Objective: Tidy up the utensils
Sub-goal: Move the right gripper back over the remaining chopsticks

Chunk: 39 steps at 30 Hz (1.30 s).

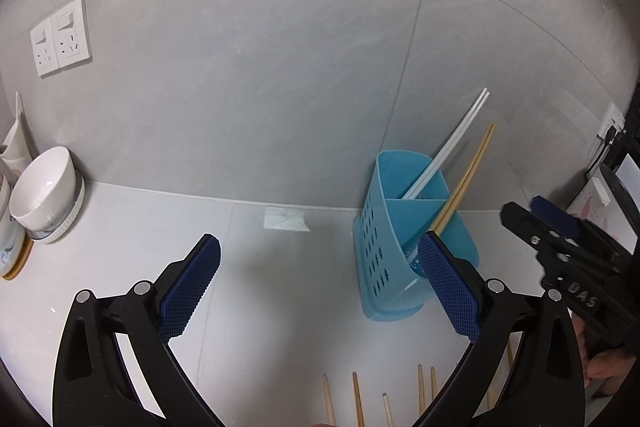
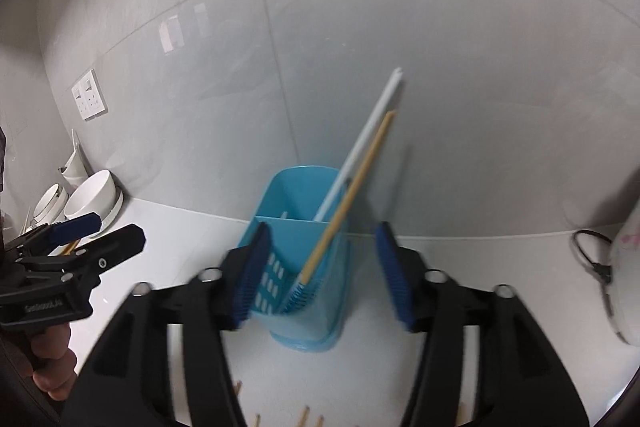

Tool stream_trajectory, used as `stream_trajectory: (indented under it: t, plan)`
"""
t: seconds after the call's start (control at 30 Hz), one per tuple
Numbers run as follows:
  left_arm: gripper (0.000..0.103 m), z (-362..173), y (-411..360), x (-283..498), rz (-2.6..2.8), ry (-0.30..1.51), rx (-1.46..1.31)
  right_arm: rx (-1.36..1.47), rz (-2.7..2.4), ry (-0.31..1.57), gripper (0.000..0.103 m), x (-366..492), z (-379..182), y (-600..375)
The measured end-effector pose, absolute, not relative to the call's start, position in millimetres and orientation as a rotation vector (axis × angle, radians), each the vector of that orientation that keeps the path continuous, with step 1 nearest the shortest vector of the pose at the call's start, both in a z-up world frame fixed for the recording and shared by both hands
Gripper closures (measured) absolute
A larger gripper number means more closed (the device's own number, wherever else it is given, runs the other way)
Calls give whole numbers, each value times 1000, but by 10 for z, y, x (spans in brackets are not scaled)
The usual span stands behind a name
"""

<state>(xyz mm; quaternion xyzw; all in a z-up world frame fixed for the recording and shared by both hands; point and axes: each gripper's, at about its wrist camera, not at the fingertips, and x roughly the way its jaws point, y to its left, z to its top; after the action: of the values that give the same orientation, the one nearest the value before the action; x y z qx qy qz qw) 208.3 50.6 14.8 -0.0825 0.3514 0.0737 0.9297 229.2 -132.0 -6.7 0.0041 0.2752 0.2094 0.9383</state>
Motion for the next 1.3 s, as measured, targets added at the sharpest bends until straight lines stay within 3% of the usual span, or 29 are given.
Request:
stream_trajectory:
  t: [0.23,0.63,0.97,1.3]
  plan:
    - [6,220,351,1845,140,746,-152,-2,396,615,8,1953,-12,-1651]
    - [6,68,142,1388,142,847,-149,-31,322,712,8,1446,-223,-1983]
    - [6,-365,156,1147,157,992,-185,-53,267,871,8,1254,-693,-1981]
    - [6,-934,193,972,194,1190,-196,-70,219,1077,18,1144,-1233,-1972]
